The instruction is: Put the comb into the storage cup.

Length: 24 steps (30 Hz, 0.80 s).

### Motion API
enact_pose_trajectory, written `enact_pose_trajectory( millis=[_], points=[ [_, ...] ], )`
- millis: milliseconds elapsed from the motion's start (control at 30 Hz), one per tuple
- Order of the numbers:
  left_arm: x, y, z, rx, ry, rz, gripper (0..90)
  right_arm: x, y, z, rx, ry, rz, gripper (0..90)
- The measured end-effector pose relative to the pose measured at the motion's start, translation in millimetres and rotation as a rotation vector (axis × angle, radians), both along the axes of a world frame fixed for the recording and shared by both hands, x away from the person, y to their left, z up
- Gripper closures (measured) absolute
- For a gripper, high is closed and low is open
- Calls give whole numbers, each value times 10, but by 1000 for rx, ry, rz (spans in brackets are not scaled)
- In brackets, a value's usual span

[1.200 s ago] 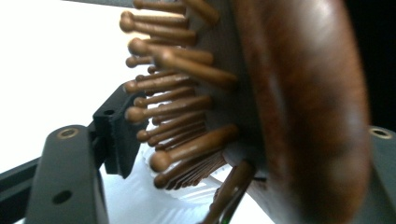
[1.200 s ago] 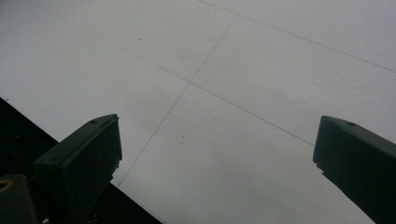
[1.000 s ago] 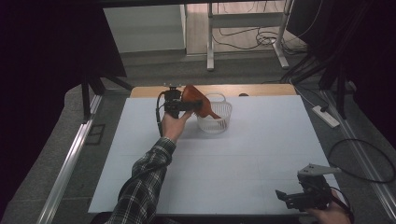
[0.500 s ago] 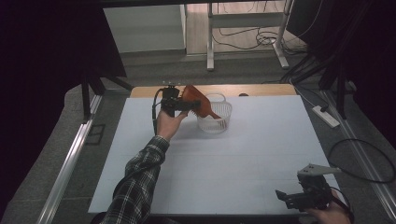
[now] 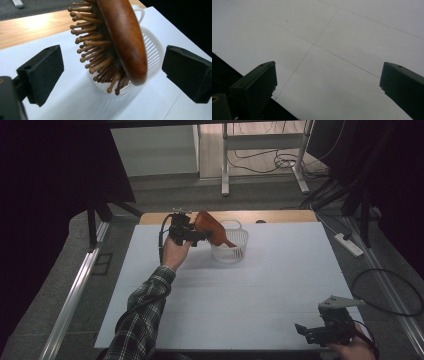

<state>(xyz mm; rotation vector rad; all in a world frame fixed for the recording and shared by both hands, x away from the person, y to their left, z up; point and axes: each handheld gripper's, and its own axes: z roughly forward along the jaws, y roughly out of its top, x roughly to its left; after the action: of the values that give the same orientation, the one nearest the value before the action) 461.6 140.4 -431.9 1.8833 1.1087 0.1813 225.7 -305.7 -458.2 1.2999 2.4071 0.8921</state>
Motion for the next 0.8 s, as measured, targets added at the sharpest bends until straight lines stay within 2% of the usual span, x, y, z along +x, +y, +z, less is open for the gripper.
enact_pose_trajectory(
  millis=[267,533,633,800],
  points=[
    [-37,7,8,45,-45,-43,28,0,4,-2,-2,-1,1,11],
    [-59,13,-16,76,-69,-82,23,1,5,-2,-3,0,0,12],
    [-95,18,-29,105,-88,-94,22,-1,6,-2,-4,-1,0,12],
    [-142,34,-39,114,-103,-101,17,-2,5,-1,-3,-3,0,10]
  ],
)
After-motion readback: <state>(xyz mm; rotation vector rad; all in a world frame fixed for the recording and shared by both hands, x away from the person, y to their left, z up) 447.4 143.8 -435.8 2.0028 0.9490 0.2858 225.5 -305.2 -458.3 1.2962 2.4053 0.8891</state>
